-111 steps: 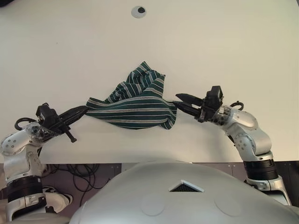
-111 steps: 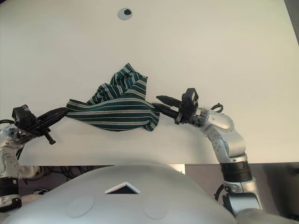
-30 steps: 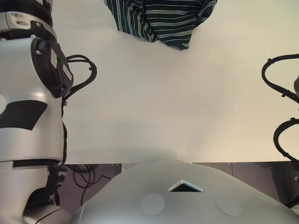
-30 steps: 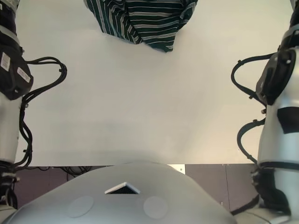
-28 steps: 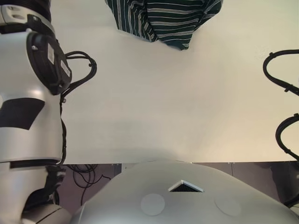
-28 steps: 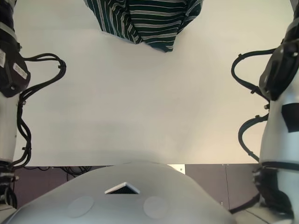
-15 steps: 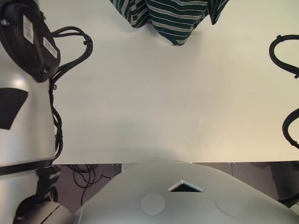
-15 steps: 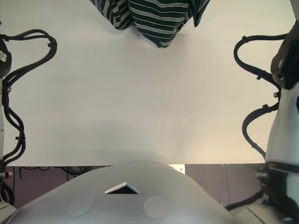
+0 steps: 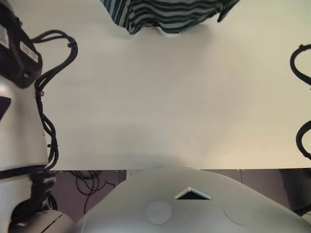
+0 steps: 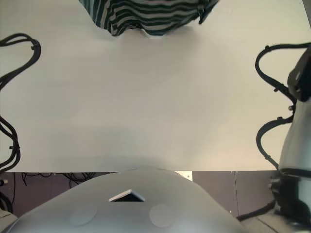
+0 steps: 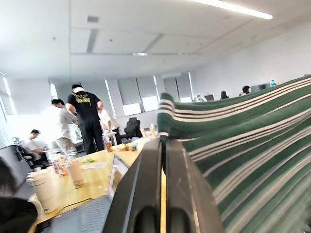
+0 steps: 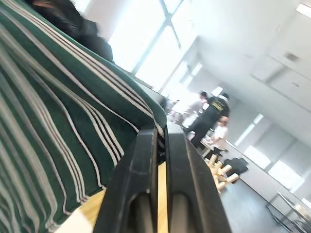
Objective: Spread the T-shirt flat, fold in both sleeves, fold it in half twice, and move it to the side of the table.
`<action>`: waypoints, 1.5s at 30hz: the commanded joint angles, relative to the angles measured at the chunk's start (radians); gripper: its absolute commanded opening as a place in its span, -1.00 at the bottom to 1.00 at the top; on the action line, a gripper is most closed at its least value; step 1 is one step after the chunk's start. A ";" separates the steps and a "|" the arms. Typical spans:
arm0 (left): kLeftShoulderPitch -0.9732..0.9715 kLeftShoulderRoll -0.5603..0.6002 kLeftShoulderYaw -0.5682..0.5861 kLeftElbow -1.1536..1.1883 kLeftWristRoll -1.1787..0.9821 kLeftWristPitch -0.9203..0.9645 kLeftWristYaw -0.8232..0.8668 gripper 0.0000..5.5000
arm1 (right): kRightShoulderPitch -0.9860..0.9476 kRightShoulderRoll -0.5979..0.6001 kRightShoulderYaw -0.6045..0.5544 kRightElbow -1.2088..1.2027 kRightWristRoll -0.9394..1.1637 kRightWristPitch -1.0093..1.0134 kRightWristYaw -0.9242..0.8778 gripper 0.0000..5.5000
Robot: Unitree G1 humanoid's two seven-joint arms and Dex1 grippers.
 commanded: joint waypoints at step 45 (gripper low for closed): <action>1.388 0.152 -0.124 -1.397 -0.469 0.406 -0.233 -0.75 | 1.363 -0.155 -0.070 -1.321 0.572 0.576 0.184 -0.69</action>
